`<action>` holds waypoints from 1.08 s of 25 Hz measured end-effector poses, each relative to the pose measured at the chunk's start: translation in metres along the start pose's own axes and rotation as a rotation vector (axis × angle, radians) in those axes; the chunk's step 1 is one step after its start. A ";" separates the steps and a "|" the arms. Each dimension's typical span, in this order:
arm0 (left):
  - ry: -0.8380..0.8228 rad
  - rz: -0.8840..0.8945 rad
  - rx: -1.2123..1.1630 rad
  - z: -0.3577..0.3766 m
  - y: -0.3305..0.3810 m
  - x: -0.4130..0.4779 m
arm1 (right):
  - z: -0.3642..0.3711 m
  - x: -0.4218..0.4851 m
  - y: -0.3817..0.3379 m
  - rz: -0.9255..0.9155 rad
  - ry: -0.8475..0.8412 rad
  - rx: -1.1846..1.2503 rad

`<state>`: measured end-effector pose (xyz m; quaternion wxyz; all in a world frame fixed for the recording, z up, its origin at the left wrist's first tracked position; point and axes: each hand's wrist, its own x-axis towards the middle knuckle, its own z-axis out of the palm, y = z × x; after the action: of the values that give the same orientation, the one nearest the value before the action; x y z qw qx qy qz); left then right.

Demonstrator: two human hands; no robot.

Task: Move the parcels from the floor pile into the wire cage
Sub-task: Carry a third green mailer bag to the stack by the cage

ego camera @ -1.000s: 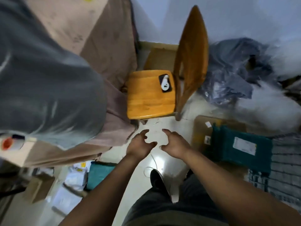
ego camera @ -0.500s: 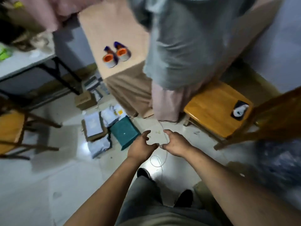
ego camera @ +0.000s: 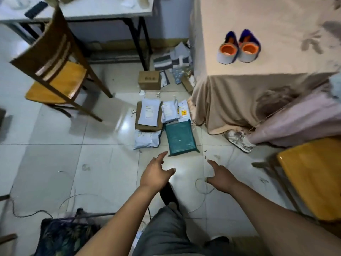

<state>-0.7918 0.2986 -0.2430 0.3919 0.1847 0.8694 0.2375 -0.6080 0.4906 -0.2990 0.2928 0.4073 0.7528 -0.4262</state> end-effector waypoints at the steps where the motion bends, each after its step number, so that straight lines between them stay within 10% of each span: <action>1: -0.013 -0.020 0.001 -0.010 -0.011 0.019 | 0.000 0.018 -0.007 0.021 -0.011 -0.001; 8: 0.009 -0.078 -0.056 0.004 -0.075 0.192 | 0.003 0.208 -0.049 -0.003 0.007 -0.041; 21: -0.032 -0.131 0.005 0.249 -0.252 0.565 | 0.088 0.648 0.059 -0.067 0.045 -0.253; 27: -0.018 -0.175 -0.371 0.301 -0.301 0.640 | 0.122 0.721 0.097 -0.055 0.144 0.114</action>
<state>-1.0005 0.4573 -0.9656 0.4463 0.0351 0.8198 0.3570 -0.8713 0.6748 -0.9628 0.2025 0.4320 0.7574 -0.4458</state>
